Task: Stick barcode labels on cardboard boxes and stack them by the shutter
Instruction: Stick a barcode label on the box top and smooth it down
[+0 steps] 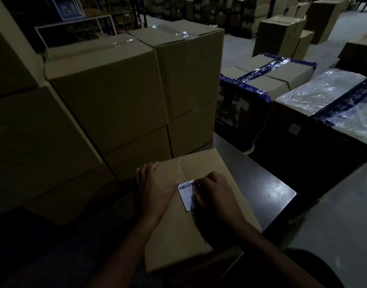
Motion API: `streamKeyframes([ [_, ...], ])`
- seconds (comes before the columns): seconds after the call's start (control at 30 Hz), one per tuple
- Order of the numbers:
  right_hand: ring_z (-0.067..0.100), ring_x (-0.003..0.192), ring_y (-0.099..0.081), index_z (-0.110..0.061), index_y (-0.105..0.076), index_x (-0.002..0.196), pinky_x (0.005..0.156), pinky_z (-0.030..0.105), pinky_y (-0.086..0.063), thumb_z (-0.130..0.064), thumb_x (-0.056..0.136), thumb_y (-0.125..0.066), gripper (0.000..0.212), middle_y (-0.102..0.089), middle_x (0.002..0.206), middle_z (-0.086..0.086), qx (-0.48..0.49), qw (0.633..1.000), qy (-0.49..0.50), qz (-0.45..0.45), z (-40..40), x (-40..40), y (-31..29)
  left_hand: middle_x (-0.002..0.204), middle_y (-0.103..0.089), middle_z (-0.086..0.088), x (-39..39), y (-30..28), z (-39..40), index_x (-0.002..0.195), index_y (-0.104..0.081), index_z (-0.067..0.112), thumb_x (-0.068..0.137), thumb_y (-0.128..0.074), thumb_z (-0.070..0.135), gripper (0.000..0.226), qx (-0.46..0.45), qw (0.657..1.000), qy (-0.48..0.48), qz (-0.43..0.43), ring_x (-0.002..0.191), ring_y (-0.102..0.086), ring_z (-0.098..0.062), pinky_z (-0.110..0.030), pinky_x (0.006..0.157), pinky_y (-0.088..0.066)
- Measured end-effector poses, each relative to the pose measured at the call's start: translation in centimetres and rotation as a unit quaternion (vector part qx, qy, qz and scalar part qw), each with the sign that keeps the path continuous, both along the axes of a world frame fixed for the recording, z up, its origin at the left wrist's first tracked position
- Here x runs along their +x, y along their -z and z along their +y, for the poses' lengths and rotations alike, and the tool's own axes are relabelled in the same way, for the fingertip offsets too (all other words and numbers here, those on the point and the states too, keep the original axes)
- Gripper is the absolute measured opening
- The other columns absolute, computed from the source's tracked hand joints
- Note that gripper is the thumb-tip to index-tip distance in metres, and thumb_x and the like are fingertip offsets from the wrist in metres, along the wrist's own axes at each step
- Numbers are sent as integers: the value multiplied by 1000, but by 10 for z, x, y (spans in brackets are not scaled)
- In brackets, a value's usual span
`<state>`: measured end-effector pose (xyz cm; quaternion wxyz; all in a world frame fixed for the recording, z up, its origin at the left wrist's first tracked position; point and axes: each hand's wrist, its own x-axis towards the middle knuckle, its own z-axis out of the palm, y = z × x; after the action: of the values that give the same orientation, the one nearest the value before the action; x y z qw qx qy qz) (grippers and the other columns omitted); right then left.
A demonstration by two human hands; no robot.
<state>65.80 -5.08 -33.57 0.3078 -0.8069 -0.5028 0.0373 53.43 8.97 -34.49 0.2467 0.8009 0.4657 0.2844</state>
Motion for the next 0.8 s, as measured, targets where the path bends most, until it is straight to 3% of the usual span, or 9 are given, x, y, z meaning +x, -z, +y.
streamKeyframes([
  [0.23, 6, 96, -39, -27, -64, 111, 83, 23, -36, -34, 84, -66, 28, -46, 100, -12, -7, 1000, 6, 28, 2, 7, 3, 143, -44, -4, 2, 1, 0, 132, -51, 22, 70, -84, 44, 74, 3, 1000, 3, -5, 137, -33, -22, -48, 108, -37],
  [0.47, 9, 100, -42, -29, -64, 113, 84, 25, -36, -34, 84, -66, 30, -48, 99, -12, -25, 999, 10, 44, 3, 7, 1, 147, -42, -1, 3, 5, 4, 131, -52, 20, 71, -82, 47, 72, 7, 1000, 13, 24, 140, -30, -22, -52, 110, -33],
  [0.57, 11, 103, -42, -30, -63, 115, 85, 24, -34, -35, 86, -64, 29, -52, 103, -8, -42, 998, 25, 29, 8, 4, -2, 148, -41, 0, 4, 4, 3, 132, -52, 20, 73, -81, 46, 71, 12, 999, 14, 27, 141, -28, -20, -42, 112, -24],
  [0.67, 10, 99, -45, -33, -66, 105, 81, 24, -35, -35, 83, -66, 22, -53, 98, -11, -40, 998, 32, 46, 9, 6, -1, 150, -39, 0, 3, 6, 3, 133, -51, 22, 73, -79, 51, 72, 16, 999, 17, 48, 142, -28, -22, -51, 111, -30],
  [0.8, 13, 100, -44, -32, -64, 114, 82, 25, -31, -37, 85, -63, 29, -51, 98, -8, -52, 997, 60, 15, 13, 0, 0, 147, -37, 2, 2, 2, 8, 133, -50, 24, 73, -78, 54, 73, 8, 997, 23, 73, 138, -26, -23, -52, 108, -33],
])
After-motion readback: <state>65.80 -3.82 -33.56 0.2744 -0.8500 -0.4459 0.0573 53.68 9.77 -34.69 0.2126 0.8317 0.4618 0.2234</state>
